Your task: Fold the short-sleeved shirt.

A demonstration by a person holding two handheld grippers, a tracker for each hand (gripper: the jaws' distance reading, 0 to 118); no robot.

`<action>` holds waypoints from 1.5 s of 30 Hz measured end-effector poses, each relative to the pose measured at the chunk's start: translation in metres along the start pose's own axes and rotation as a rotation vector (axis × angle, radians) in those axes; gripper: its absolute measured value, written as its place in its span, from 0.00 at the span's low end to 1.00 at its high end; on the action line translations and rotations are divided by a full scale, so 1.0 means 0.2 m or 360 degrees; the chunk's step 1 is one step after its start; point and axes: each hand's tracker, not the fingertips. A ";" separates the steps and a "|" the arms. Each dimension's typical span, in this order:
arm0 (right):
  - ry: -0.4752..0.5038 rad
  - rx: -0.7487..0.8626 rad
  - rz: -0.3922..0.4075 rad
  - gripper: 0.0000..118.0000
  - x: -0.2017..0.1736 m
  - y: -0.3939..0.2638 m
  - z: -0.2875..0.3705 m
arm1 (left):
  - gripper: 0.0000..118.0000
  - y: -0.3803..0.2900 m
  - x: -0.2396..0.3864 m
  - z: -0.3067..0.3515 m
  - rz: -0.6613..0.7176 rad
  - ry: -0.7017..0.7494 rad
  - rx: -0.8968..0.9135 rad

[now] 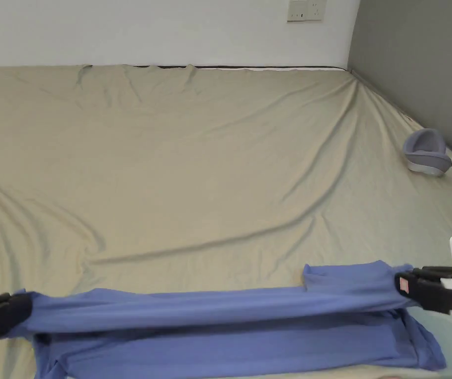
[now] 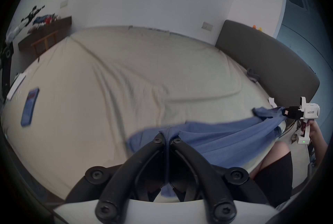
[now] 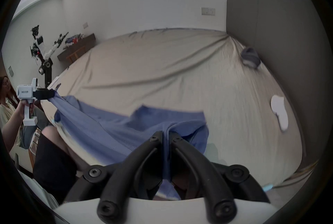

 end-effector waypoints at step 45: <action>-0.0507 0.0775 0.0040 0.00 -0.77 0.06 -0.09 | 0.00 -0.14 0.90 0.07 -0.0265 0.0447 0.1005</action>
